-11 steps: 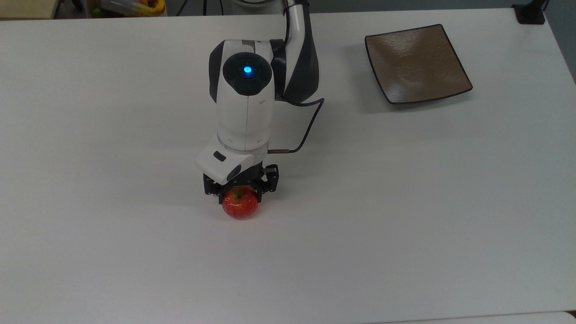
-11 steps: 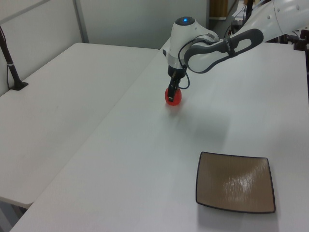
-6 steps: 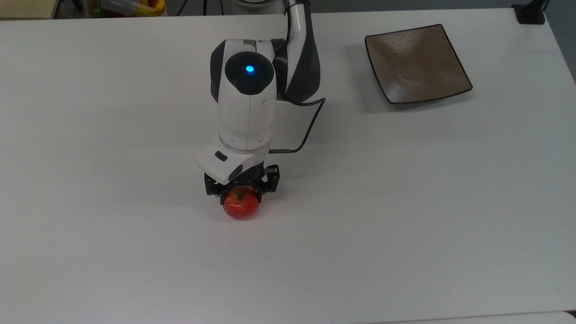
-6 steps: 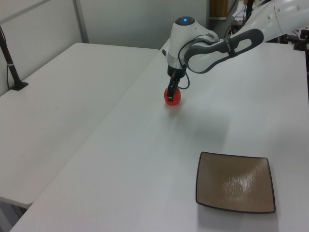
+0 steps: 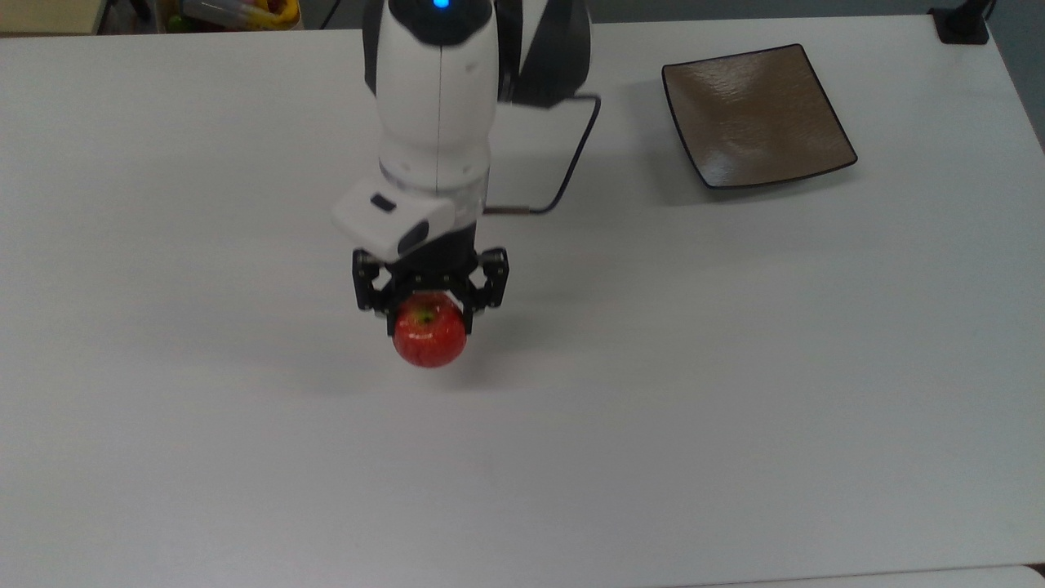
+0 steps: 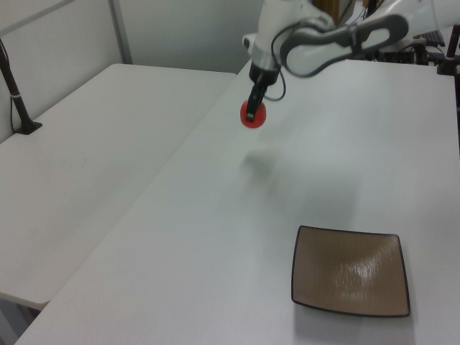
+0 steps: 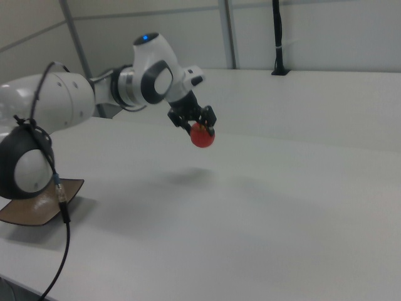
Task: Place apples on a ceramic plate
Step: 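Lift the apple and carry it toward the brown square plate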
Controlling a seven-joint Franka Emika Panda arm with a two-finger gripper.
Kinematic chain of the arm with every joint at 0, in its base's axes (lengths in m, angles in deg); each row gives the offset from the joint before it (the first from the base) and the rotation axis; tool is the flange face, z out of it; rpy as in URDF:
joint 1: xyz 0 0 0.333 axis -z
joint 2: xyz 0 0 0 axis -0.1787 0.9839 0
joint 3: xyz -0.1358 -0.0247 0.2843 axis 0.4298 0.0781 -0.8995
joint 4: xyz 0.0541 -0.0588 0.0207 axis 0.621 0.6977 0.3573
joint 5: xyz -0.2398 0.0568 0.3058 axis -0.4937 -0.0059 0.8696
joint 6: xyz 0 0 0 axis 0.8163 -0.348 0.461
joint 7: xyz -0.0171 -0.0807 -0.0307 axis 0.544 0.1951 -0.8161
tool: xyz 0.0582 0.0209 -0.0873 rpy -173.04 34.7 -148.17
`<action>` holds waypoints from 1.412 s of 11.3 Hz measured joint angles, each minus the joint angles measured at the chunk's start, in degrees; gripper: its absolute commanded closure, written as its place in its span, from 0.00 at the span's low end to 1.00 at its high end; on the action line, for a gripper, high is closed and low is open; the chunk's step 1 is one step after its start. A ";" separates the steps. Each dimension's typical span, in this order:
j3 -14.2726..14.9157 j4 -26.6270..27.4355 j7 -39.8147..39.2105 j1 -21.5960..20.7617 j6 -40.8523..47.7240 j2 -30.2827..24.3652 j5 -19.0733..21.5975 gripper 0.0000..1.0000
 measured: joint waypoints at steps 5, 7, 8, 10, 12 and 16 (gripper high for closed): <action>-0.32 5.89 0.11 -2.31 20.32 -19.49 3.68 1.00; -0.36 10.13 0.10 -3.89 25.43 -25.88 4.18 1.00; -0.38 13.58 0.09 -4.87 25.87 -29.02 4.42 1.00; -0.41 19.29 0.09 -6.49 25.92 -33.82 4.46 1.00; -0.48 22.84 0.09 -8.44 25.94 -36.80 4.55 1.00; -8.66 26.97 1.78 -11.00 26.61 -39.09 6.66 1.00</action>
